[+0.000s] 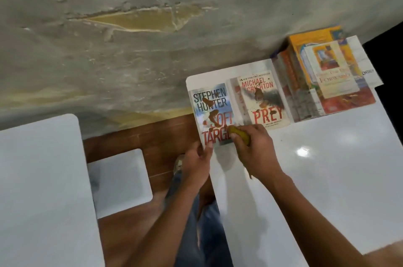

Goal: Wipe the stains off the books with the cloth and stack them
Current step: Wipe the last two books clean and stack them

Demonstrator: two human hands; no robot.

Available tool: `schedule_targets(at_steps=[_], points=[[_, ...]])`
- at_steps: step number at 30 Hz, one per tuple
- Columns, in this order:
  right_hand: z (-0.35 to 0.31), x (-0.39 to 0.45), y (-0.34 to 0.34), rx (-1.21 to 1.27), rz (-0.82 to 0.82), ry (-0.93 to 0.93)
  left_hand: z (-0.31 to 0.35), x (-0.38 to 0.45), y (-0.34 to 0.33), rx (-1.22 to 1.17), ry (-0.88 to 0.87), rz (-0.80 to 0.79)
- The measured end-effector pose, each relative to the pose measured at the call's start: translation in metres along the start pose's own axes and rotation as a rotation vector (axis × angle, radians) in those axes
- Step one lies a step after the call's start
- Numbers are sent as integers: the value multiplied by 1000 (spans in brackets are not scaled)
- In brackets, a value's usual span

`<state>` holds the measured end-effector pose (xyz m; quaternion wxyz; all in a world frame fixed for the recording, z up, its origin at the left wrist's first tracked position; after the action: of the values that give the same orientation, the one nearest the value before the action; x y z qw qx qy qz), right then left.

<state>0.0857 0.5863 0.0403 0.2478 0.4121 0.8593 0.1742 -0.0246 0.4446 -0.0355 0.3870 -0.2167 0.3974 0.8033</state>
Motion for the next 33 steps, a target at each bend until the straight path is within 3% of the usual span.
schedule_targets(at_steps=[5,11,15,19,23,25,30,33], points=[[-2,23,-9,-175,-52,73,6,-5,2,-15,-23,96],[-6,23,-23,-328,-176,252,6,0,2,-6,-61,100],[-6,31,-15,-308,-140,212,1,4,0,-31,-40,56],[-11,16,-25,-366,-262,293,-2,6,-1,-89,-23,38],[-16,25,-20,-369,-182,281,-4,6,-2,-126,-12,13],[-18,17,-29,-419,-259,332,-4,6,-1,-135,-12,8],[-14,29,-20,-391,-228,272,-4,6,-3,-135,16,-12],[-20,21,-28,-369,-292,270,-4,4,-2,-166,49,-32]])
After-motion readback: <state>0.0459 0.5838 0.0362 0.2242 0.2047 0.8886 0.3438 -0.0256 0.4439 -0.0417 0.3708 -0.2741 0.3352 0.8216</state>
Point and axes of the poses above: each hand's wrist, its own x-axis towards the middle knuckle, its own y-axis out of the back of the hand, z = x × y, the point moved 6 cm from there along x, towards the middle knuckle, and after that the axes turned 15 degrees about x, right-handed, at the moved point
